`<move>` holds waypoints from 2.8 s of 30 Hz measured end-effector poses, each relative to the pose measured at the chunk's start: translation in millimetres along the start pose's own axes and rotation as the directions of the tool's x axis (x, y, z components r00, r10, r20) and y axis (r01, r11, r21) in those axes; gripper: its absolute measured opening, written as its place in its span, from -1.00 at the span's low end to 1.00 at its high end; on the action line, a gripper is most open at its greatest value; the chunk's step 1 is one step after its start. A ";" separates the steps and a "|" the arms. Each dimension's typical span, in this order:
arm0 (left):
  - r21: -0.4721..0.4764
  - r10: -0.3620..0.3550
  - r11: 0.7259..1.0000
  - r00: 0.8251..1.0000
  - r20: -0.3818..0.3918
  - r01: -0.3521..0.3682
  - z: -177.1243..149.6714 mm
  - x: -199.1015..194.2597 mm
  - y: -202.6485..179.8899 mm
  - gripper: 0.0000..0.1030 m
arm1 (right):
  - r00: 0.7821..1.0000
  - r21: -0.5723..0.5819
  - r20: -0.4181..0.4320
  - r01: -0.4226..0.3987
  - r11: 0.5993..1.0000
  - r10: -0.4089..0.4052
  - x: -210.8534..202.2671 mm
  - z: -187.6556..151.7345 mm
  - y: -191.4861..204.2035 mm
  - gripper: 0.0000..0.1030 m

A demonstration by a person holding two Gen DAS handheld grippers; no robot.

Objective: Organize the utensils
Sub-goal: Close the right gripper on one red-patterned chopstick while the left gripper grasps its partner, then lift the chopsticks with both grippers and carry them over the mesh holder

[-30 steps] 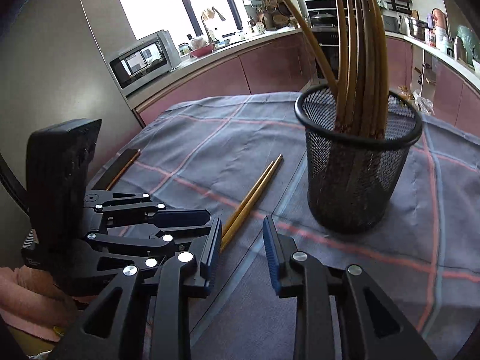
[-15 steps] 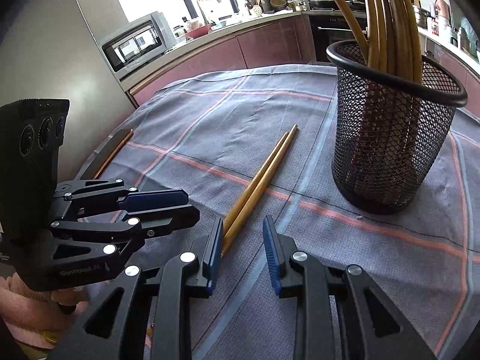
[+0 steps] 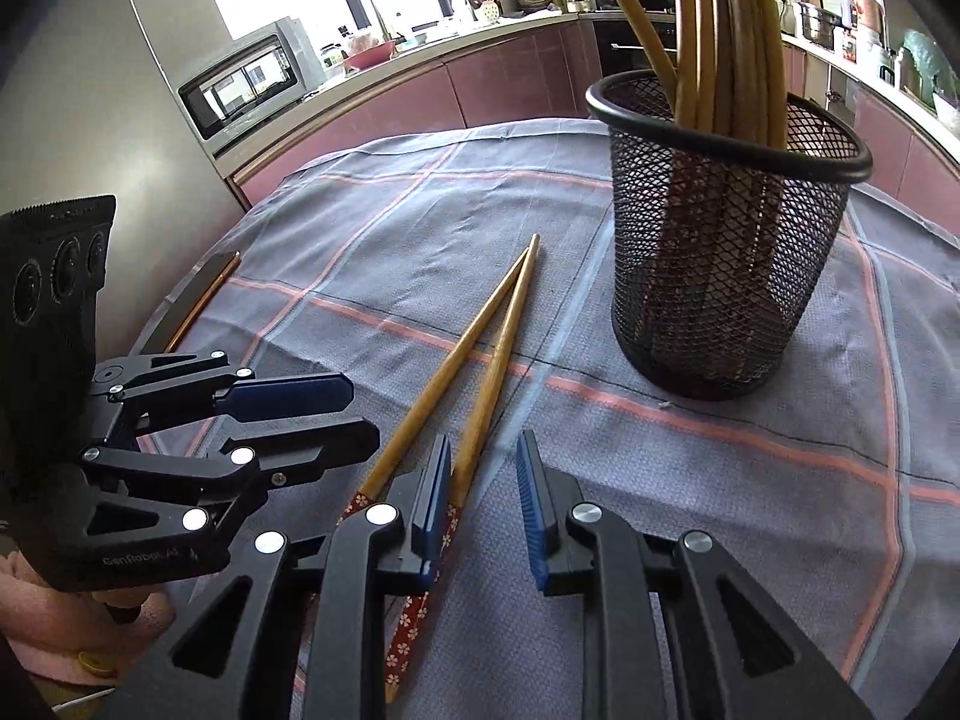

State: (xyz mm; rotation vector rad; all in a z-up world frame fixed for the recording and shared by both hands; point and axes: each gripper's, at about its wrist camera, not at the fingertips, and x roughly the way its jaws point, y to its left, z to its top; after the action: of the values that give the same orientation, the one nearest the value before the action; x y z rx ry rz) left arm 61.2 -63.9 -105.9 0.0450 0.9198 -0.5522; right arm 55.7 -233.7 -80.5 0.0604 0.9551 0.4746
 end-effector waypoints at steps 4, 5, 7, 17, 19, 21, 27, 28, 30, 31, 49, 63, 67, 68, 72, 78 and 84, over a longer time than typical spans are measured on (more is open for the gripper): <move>0.017 0.016 1.000 1.000 -0.024 -0.015 1.7 9.2 -6.4 -0.40 | 1.000 0.012 -0.002 -0.001 1.000 0.001 -1.3 0.6 -3.8 -0.63; 0.023 0.023 0.999 0.999 -0.024 -0.023 2.1 10.6 -7.6 -0.41 | 1.000 0.013 -0.003 0.000 1.000 0.001 -1.5 0.9 -4.9 -0.63; 0.028 0.036 0.999 0.999 -0.025 -0.036 3.7 12.4 -9.7 -0.42 | 1.000 0.011 -0.004 0.003 1.000 -0.003 -1.5 1.8 -6.6 -0.63; 0.033 0.083 0.996 0.996 -0.032 -0.082 13.7 20.6 -9.4 -0.53 | 0.998 -0.042 -0.005 0.055 0.998 -0.055 12.9 19.1 -2.1 -0.63; 0.033 0.084 0.996 0.996 -0.032 -0.083 16.1 22.2 -8.4 -0.53 | 0.998 -0.056 -0.003 0.070 0.996 -0.070 15.6 22.7 -0.7 -0.63; 0.030 0.088 0.996 0.996 -0.031 -0.087 19.1 24.5 -7.4 -0.53 | 0.997 -0.065 0.000 0.080 0.995 -0.080 18.3 25.4 0.2 -0.63; 0.017 0.099 0.995 0.995 -0.028 -0.099 24.4 29.0 -3.7 -0.66 | 0.997 -0.027 0.013 0.075 0.997 -0.075 18.1 26.8 -7.5 -0.81; 0.013 0.102 0.995 0.994 -0.027 -0.102 24.9 29.3 -3.5 -0.68 | 0.998 -0.016 0.015 0.068 0.998 -0.067 17.2 26.1 -10.0 -0.83; 0.004 0.108 0.994 0.994 -0.023 -0.108 24.9 29.7 -3.4 -0.71 | 0.998 0.005 0.019 0.058 0.998 -0.058 15.8 25.3 -13.2 -0.86; -0.001 0.110 0.994 0.994 -0.021 -0.110 24.9 29.8 -3.4 -0.72 | 0.998 0.012 0.021 0.055 0.998 -0.055 15.1 24.9 -14.7 -0.89; -0.041 0.098 0.994 0.995 -0.018 -0.099 18.9 26.1 -5.2 -0.84 | 0.999 0.011 0.042 -0.035 0.999 0.035 -2.5 14.4 -11.2 -0.89; 0.021 0.135 0.991 0.991 -0.028 -0.134 26.6 35.2 -10.2 -0.84 | 1.000 -0.034 0.009 0.021 0.999 -0.021 10.5 13.4 -3.4 -0.88; 0.009 0.143 0.990 0.990 -0.023 -0.142 26.2 33.6 -11.3 -0.85 | 1.000 -0.013 0.023 0.011 1.000 -0.011 8.4 13.2 -6.9 -0.89; 0.007 0.143 0.990 0.989 -0.021 -0.143 25.8 32.7 -11.1 -0.85 | 1.000 -0.007 0.029 0.005 1.000 -0.004 6.8 13.0 -8.4 -0.89; -0.006 0.130 0.992 0.991 -0.011 -0.130 25.5 26.6 -10.8 -0.85 | 0.998 -0.001 0.061 -0.018 1.000 0.018 -4.3 12.8 -11.6 -0.89; -0.018 0.097 0.995 0.995 0.023 -0.096 27.6 10.3 -12.3 -0.85 | 0.994 -0.017 0.104 -0.040 0.999 0.042 -21.6 14.1 -7.6 -0.89; -0.031 0.043 0.999 0.997 0.058 -0.042 30.6 -7.6 -14.8 -0.85 | 0.987 -0.027 0.146 -0.058 0.998 0.062 -40.4 14.6 -5.1 -0.89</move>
State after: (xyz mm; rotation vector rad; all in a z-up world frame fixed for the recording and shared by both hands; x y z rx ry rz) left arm 73.3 -81.5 -78.4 0.0218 0.8675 -0.4979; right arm 49.6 -252.8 -42.1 0.1028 0.8046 0.5290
